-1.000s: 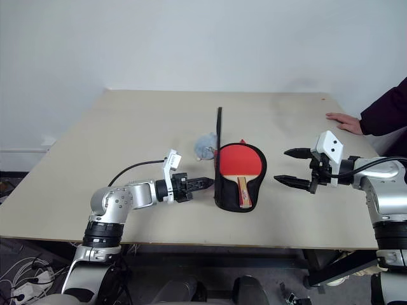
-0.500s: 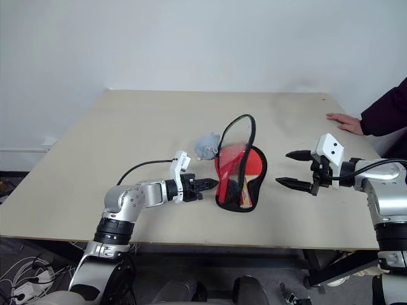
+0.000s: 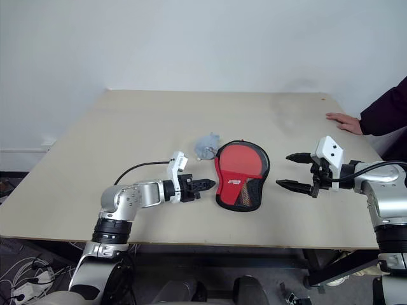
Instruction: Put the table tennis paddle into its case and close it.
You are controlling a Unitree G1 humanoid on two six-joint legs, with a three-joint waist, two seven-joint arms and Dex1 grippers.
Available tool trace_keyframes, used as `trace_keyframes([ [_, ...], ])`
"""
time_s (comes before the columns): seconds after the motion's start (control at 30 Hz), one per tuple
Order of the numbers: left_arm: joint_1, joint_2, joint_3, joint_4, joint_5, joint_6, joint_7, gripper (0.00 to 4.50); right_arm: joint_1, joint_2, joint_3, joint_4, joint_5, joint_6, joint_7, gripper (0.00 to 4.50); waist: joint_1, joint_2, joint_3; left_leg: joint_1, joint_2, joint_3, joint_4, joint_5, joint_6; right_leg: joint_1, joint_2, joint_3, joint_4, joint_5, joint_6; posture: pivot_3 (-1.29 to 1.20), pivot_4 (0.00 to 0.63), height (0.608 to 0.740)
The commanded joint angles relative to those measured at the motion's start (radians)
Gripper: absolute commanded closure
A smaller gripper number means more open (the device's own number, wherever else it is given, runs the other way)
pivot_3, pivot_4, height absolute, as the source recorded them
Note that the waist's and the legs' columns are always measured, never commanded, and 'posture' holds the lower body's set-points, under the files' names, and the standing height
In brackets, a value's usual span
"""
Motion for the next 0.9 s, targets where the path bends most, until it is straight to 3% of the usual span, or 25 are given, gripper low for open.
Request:
trace_keyframes([
  [0.03,-0.011,0.011,0.093,-0.066,-0.076,0.059,0.02,4.48,-0.002,-0.005,-0.03,-0.042,0.018,-0.001,-0.009,0.0,0.0,0.0,0.0,0.0,0.0,0.0,0.0,0.0,0.0,0.0,0.0,0.0,0.0,0.0,0.0,0.0,0.0,0.721],
  [0.07,-0.007,0.019,0.121,-0.077,-0.097,0.086,0.025,4.48,0.001,-0.004,-0.031,-0.045,0.019,0.0,-0.01,0.0,0.0,0.0,0.0,0.0,0.0,0.0,0.0,0.0,0.0,0.0,0.0,0.0,0.0,0.0,0.0,0.0,0.0,0.721],
  [0.33,0.066,0.118,0.216,-0.131,-0.21,0.213,-0.012,2.48,0.016,0.006,-0.03,-0.076,0.024,0.017,-0.023,0.0,-0.003,0.0,0.0,0.0,0.0,0.0,0.0,0.0,0.0,-0.001,0.0,0.0,0.0,0.0,0.0,0.0,0.0,0.721],
  [0.63,0.092,0.088,0.267,-0.1,-0.268,0.275,0.016,0.08,0.018,0.015,-0.027,-0.097,0.026,0.036,-0.03,0.0,0.0,0.0,0.0,0.0,-0.001,0.0,0.001,0.0,0.0,0.0,-0.001,0.0,0.0,0.0,0.0,0.0,0.0,0.721],
  [0.9,0.053,-0.024,0.345,-0.019,-0.282,0.341,0.142,0.03,0.024,0.013,-0.028,-0.114,0.028,0.052,-0.029,0.0,0.0,0.0,0.0,0.0,-0.001,0.0,0.0,0.0,0.0,0.0,-0.001,0.001,0.0,0.0,0.0,0.0,0.0,0.721],
])
